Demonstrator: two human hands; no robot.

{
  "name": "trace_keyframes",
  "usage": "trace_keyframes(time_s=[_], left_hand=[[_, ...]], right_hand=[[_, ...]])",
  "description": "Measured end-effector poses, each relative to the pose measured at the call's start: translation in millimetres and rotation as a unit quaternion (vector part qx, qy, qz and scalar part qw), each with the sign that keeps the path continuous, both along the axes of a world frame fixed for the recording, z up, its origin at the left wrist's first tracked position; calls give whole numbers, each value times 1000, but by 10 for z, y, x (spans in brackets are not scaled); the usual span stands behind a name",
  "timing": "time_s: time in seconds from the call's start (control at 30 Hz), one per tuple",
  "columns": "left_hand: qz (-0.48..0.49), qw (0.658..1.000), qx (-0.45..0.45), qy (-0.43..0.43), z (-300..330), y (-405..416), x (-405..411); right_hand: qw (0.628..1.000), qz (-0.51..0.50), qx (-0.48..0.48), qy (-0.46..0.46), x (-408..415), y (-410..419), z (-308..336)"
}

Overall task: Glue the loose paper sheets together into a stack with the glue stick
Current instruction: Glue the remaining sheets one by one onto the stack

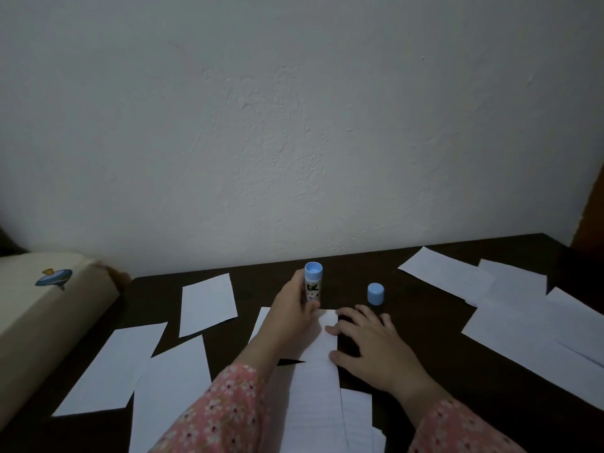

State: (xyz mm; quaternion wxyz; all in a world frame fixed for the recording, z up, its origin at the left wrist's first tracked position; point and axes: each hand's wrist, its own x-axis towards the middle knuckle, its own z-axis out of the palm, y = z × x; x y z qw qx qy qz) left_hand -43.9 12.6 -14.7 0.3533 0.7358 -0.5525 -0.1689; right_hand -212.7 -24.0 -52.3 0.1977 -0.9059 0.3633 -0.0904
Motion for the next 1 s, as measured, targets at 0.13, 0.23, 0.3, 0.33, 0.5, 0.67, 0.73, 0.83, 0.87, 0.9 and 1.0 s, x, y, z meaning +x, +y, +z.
trace_keyframes(time_s=[0.13,0.23,0.3,0.33,0.5,0.67,0.73,0.83,0.87,0.9,1.0], left_hand=[[18,1000,11,15,0,95,212],[34,999,3,26,4,179,328],[46,998,-7,32,6,226,378],[54,998,-9,33,8,251,399],[99,995,6,31,14,322,526],[131,991,4,32,-14,379,582],[145,989,-3,43,-19,400,604],[171,981,-36,84,-25,449,620],[191,973,-66,115,-13,479,616],[217,958,-105,155,3,510,610],[295,888,-215,279,73,627,589]], right_hand=[[1000,0,1,1,-2,-12,-18],[1000,-2,-4,0,2,-9,-25],[1000,-4,-8,1,5,-7,-31],[1000,-4,-9,0,2,-5,-35],[1000,-3,-10,4,5,-6,-38],[1000,-4,-11,6,1,1,-27],[1000,-3,-12,10,-1,4,-18],[1000,-1,-10,8,-5,8,-22],[1000,-2,-10,5,-7,8,-26],[1000,-2,-11,3,-8,7,-31],[1000,-10,-8,1,-4,18,-27]])
